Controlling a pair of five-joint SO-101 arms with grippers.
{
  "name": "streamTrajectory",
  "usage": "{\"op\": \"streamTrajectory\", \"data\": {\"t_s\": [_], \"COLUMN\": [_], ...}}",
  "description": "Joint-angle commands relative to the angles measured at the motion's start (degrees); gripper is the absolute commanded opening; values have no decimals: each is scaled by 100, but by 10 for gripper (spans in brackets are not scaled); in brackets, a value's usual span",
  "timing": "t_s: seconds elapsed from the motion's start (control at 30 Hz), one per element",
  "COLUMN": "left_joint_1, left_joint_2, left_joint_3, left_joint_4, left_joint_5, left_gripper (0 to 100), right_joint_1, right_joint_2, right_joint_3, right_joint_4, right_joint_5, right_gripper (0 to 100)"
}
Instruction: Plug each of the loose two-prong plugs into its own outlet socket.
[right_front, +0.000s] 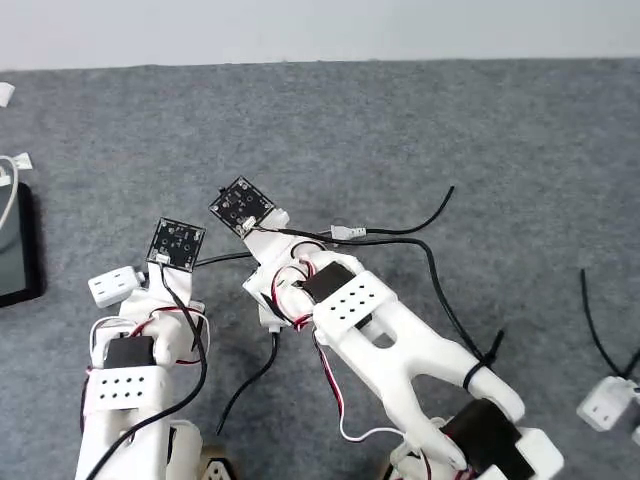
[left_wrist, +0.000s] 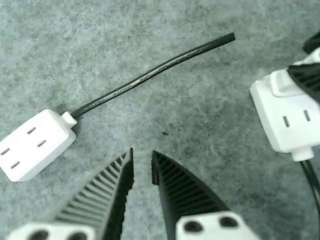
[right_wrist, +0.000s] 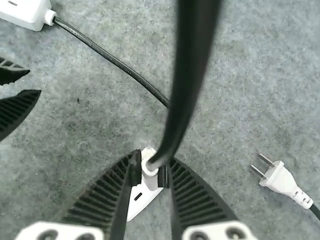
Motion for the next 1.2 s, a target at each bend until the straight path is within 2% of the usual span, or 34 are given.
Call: {"op": "streamTrajectory", "data": {"t_s": [0.0,0.27,0.47,0.8,1.0,1.07,1.17], "left_joint_1": [-18,-18,-18,-18,-18,-26,-53], "left_joint_2": [-53,-44,-44,-44,-44,-53,-79], "left_joint_3": [-312,-312,-303,-277,-242,-242,-242], "left_joint_4": [35,35,35,26,-53,-62,-70], "left_joint_5": [-70,-70,-79,-79,-79,-79,-62], "left_gripper": [15,15,15,15,15,15,15], "right_joint_1": [-31,57,92,215,224,180,75], "right_joint_2": [4,4,365,673,681,673,655], "right_joint_3": [123,193,185,79,79,79,35], "right_joint_4": [-171,-312,-312,40,303,303,312], "right_joint_5": [273,782,756,-167,-237,-404,-1415], "right_gripper": [9,9,9,9,13,41,169]}}
